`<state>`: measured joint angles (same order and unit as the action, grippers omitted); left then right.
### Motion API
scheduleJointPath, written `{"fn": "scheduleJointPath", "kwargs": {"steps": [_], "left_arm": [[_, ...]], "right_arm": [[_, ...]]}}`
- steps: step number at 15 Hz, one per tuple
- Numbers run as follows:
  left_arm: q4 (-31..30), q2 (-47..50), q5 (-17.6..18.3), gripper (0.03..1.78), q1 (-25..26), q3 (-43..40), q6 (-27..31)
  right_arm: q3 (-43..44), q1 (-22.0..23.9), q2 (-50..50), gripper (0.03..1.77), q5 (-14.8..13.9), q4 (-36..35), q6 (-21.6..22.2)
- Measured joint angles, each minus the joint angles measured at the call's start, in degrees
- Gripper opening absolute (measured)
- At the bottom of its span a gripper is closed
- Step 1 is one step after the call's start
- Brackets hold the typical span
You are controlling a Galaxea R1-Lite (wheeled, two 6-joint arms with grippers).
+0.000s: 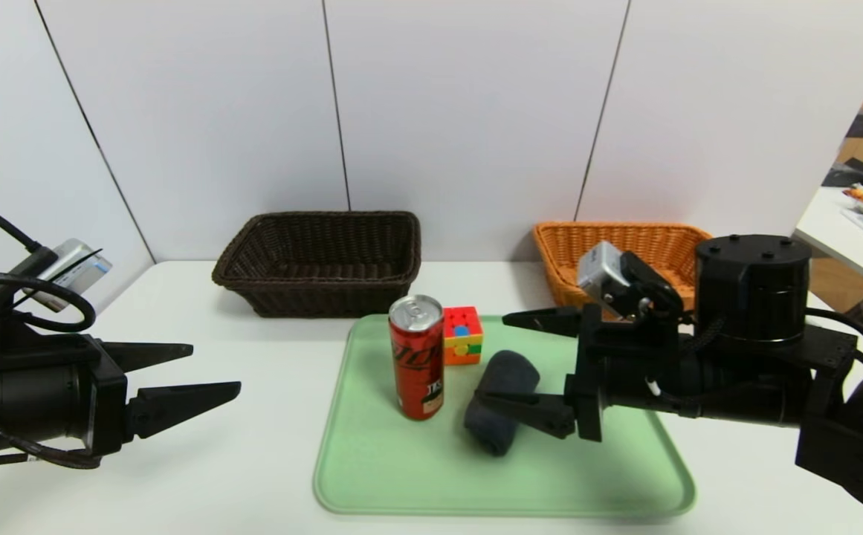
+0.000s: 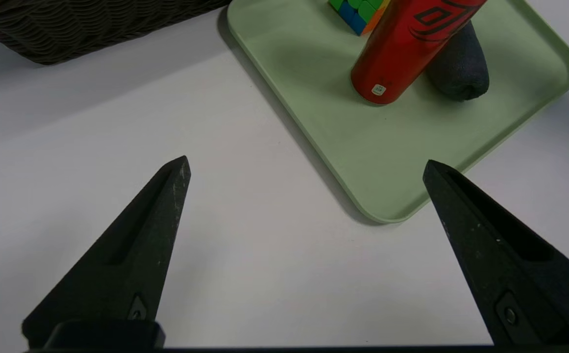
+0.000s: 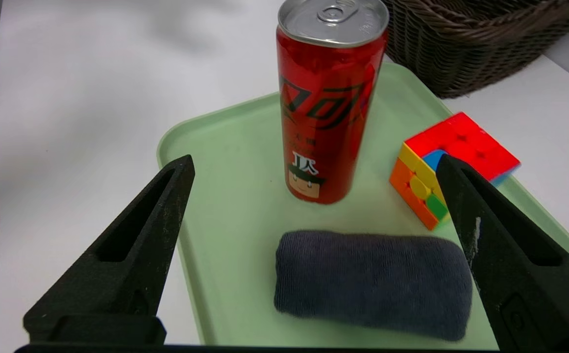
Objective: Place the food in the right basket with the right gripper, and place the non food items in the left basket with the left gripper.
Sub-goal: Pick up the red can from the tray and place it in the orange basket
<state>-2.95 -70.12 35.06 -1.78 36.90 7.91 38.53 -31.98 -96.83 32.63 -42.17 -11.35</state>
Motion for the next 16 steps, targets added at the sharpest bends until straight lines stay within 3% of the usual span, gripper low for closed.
{"fn": "scheduleJointPath", "kwargs": {"steps": [8,11,13,16], "left_arm": [[0.8,0.2,-0.2,1.69,2.2,1.9,2.6],[1.6,0.2,-0.2,1.69,2.4,2.2,2.6],[1.6,0.3,-0.2,1.69,2.4,2.3,2.6],[1.7,0.4,-0.2,1.69,2.3,2.4,2.6]], "right_arm": [[5.9,-2.7,-12.2,1.70,-0.1,-10.7,0.4],[7.7,-4.5,-16.5,1.70,-2.6,-15.7,1.2],[9.1,-5.4,-18.0,1.70,-3.2,-16.0,4.0],[10.0,-6.5,-19.6,1.70,-4.0,-16.1,4.4]]}}
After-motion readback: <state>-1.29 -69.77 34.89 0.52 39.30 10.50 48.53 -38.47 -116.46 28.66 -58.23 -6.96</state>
